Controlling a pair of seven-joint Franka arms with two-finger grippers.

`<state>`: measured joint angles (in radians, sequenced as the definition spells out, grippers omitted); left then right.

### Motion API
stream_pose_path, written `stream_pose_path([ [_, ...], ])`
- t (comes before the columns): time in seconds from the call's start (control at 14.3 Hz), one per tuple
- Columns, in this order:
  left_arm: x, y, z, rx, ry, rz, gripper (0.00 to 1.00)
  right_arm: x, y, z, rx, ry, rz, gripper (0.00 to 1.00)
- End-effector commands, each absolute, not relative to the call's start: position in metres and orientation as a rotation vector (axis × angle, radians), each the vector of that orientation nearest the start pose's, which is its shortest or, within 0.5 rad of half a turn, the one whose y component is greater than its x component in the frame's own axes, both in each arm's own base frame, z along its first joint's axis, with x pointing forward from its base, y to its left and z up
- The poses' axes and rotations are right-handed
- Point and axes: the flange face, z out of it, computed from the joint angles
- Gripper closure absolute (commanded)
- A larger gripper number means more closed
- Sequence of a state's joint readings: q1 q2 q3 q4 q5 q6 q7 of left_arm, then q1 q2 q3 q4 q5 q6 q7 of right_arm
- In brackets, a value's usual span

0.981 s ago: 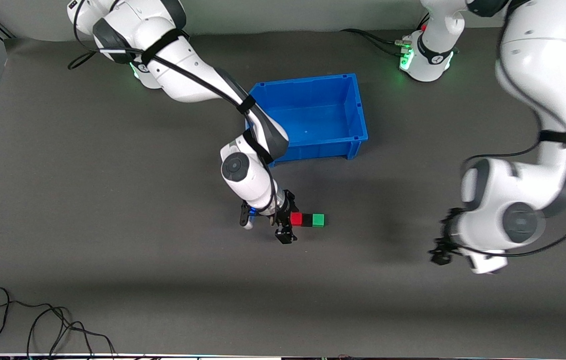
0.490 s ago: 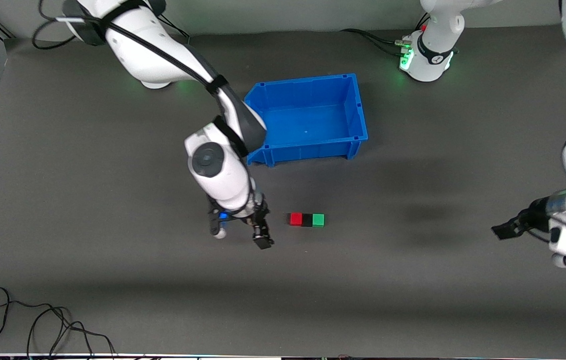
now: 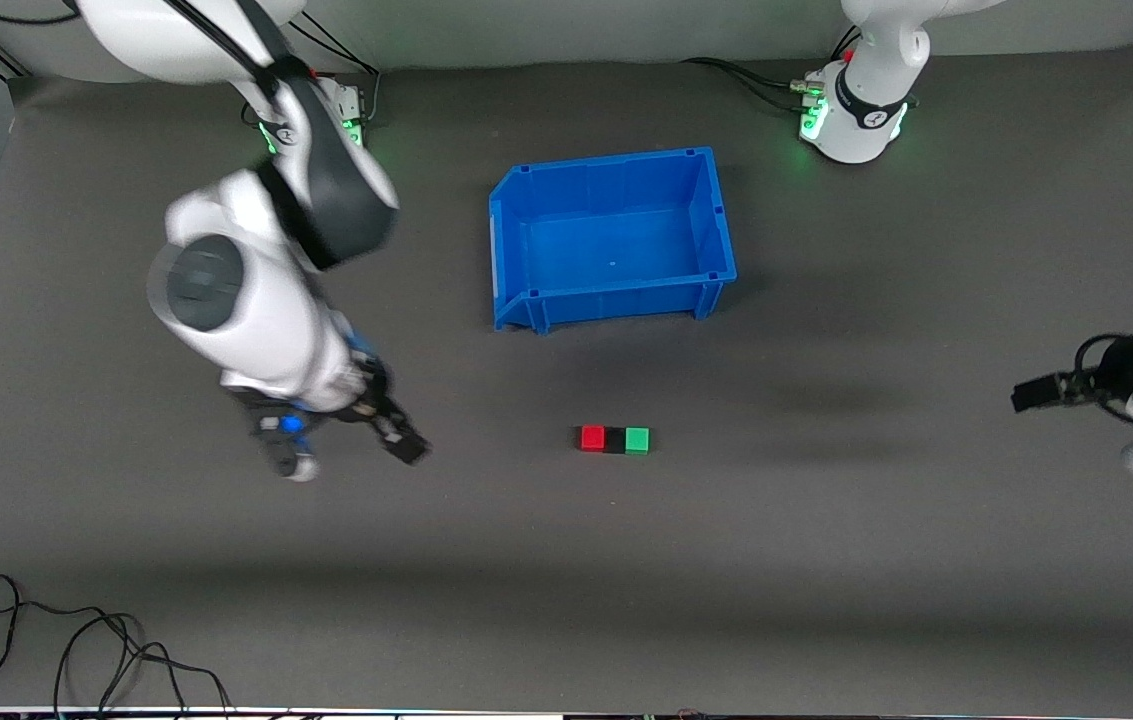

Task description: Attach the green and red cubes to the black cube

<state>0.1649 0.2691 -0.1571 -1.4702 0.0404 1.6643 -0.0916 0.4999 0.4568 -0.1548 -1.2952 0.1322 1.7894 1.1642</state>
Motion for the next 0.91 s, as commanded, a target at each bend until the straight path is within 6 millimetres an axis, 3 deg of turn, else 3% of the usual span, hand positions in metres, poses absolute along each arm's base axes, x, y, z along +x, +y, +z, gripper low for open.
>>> stream_pose_path([
  [0.0,0.599,0.012,0.570,-3.126,-0.101,0.083,0.00,0.628,0.210,0.536,-2.951,0.936,-0.010,0.00],
  [0.35,0.565,0.003,0.609,-3.129,-0.095,0.001,0.00,0.598,0.094,0.585,-3.089,0.537,-0.112,0.00],
  [0.56,0.548,-0.001,0.603,-3.125,-0.081,0.038,0.01,0.588,0.033,0.608,-3.128,0.275,-0.162,0.00],
  [0.84,0.539,-0.001,0.594,-3.132,-0.085,0.044,0.01,0.574,-0.017,0.619,-3.150,0.052,-0.179,0.00],
])
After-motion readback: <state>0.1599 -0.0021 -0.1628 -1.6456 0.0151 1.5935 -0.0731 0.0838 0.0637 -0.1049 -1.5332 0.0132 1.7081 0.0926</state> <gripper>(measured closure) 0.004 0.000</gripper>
